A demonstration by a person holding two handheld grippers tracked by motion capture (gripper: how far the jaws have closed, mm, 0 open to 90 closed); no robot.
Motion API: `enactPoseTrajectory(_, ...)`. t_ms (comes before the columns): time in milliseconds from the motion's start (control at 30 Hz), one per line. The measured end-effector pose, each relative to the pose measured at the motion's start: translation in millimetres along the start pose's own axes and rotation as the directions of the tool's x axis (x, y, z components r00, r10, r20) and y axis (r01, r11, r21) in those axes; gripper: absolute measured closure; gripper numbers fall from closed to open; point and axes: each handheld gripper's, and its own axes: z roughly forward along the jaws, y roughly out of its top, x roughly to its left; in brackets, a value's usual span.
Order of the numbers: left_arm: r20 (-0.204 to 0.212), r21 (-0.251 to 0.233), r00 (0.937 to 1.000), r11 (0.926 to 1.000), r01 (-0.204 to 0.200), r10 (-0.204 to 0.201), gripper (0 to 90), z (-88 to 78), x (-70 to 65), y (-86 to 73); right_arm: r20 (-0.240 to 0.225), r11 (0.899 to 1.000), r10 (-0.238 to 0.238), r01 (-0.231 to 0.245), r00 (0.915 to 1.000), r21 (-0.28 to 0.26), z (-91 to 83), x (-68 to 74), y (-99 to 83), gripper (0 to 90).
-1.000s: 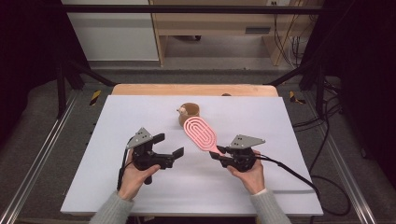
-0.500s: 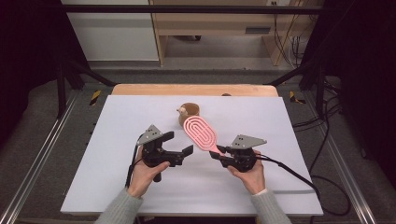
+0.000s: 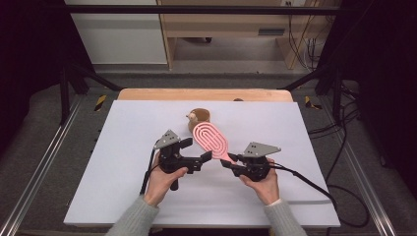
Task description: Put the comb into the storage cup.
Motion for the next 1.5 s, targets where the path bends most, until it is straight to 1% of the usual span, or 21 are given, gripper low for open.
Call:
enactPoseTrajectory(167,-0.001,0.001,0.9998,0.9998,0.020,-0.020,8.3,5.6,-1.1,0.0,-0.001,1.000,-0.002,0.002,1.0000,0.001,0.3,0.2,-0.2,69.5)
enactPoseTrajectory(267,0.000,0.000,0.9997,0.9997,0.025,-0.025,11.9,8.7,-2.0,0.0,-0.004,1.000,-0.002,0.002,1.0000,0.001,0.4,0.2,-0.2,69.5)
enactPoseTrajectory(433,-0.001,-0.011,0.9988,0.9987,0.049,-0.049,17.8,13.8,-2.1,0.3,-0.004,1.000,-0.004,0.004,1.0000,0.000,0.5,0.5,-0.2,69.5)
enactPoseTrajectory(500,0.004,-0.016,0.9981,0.9980,0.062,-0.062,20.2,15.7,-2.4,0.1,-0.003,1.000,-0.005,0.005,1.0000,-0.003,0.4,0.6,-0.2,69.5)
enactPoseTrajectory(800,-0.001,-0.031,0.9975,0.9970,0.071,-0.071,31.2,23.2,-5.3,-0.9,-0.013,1.000,-0.008,0.008,0.9999,-0.008,0.7,1.4,-0.3,69.5)
enactPoseTrajectory(967,-0.002,-0.042,0.9966,0.9957,0.082,-0.082,37.4,24.5,-5.8,-0.6,-0.018,1.000,-0.009,0.009,0.9998,-0.016,0.3,1.6,0.0,69.5)
enactPoseTrajectory(1033,-0.003,-0.046,0.9956,0.9946,0.093,-0.093,40.0,24.6,-5.3,-0.4,-0.020,1.000,-0.010,0.010,0.9998,-0.019,0.0,1.7,0.2,69.5)
enactPoseTrajectory(1167,-0.003,-0.045,0.9948,0.9938,0.102,-0.102,42.7,24.9,-5.2,-0.4,-0.020,1.000,-0.014,0.013,0.9997,-0.020,0.2,1.8,0.0,69.5)
enactPoseTrajectory(1267,0.003,-0.043,0.9933,0.9924,0.116,-0.116,44.3,24.7,-5.0,-0.3,-0.022,1.000,-0.014,0.014,0.9997,-0.021,0.5,1.8,-0.1,69.5)
enactPoseTrajectory(1500,0.007,-0.039,0.9920,0.9912,0.126,-0.126,47.2,23.8,-5.4,-0.2,-0.024,1.000,-0.021,0.021,0.9995,-0.023,1.8,1.8,-0.7,69.4)
